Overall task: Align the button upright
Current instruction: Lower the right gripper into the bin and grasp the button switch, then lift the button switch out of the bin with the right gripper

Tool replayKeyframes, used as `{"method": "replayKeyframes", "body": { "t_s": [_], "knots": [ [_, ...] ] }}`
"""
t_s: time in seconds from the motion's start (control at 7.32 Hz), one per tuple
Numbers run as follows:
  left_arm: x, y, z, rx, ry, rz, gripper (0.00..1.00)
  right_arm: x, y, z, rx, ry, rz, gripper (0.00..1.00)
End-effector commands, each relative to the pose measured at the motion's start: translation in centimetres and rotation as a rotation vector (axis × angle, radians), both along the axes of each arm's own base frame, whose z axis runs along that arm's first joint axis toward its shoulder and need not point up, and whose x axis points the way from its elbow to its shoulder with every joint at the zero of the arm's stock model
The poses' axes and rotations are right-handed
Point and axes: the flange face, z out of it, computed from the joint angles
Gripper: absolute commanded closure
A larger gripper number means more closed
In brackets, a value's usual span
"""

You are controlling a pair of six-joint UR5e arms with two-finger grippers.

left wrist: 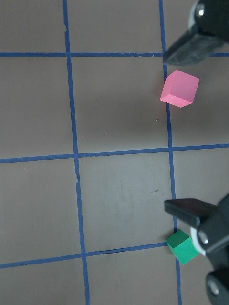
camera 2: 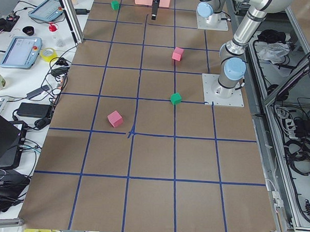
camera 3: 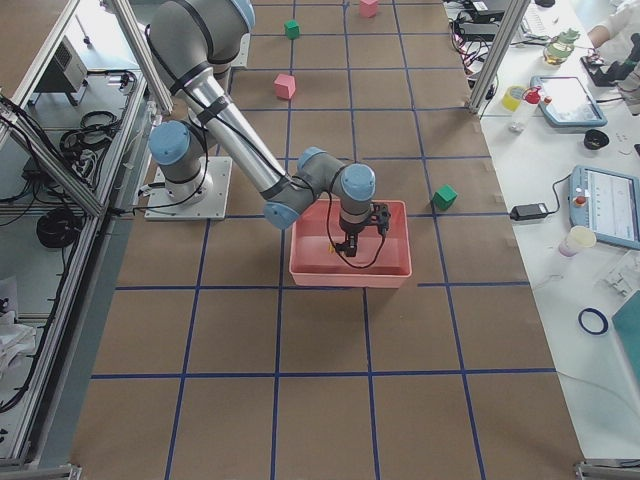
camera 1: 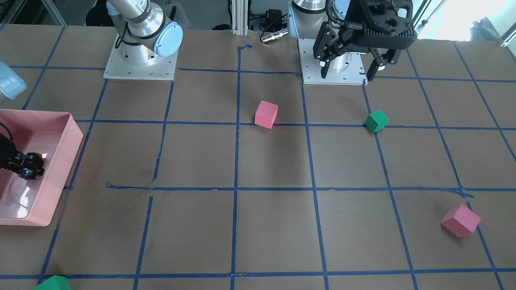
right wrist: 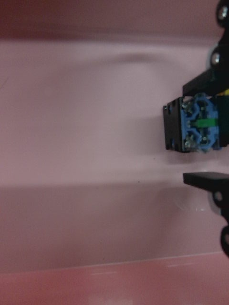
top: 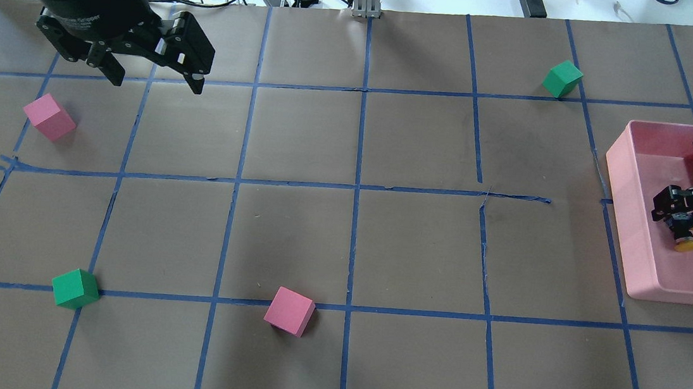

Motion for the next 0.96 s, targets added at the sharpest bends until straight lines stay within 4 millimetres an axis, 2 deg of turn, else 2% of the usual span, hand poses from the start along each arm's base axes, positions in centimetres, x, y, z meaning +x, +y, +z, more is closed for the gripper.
{"method": "replayKeyframes", "body": {
  "t_s": [0.0, 0.14, 0.27, 0.55, 0.68, 0.82],
  "knots": [
    [0.0, 0.1, 0.0, 0.002, 0.0, 0.001, 0.0, 0.1, 0.0, 0.6, -0.008, -0.003, -0.001, 0.89],
    [0.0, 0.2, 0.1, 0.005, 0.0, 0.001, 0.0, -0.1, -0.4, 1.4, -0.024, 0.001, -0.007, 0.94],
    [0.0, 0.1, 0.1, 0.001, 0.0, 0.001, 0.0, -0.1, -0.3, 3.1, -0.046, 0.02, -0.005, 1.0],
    [0.1, -0.1, 0.0, -0.004, 0.003, 0.002, 0.0, 1.3, -0.5, 9.4, -0.12, 0.071, 0.012, 1.0],
    [0.0, -0.1, 0.1, -0.005, 0.006, 0.001, 0.0, 2.1, -1.6, 12.0, -0.133, 0.075, 0.037, 1.0],
    [0.0, -0.1, 0.1, -0.011, 0.008, 0.0, 0.0, 3.1, -4.2, 16.9, -0.187, 0.111, 0.08, 1.0]
  ]
}}
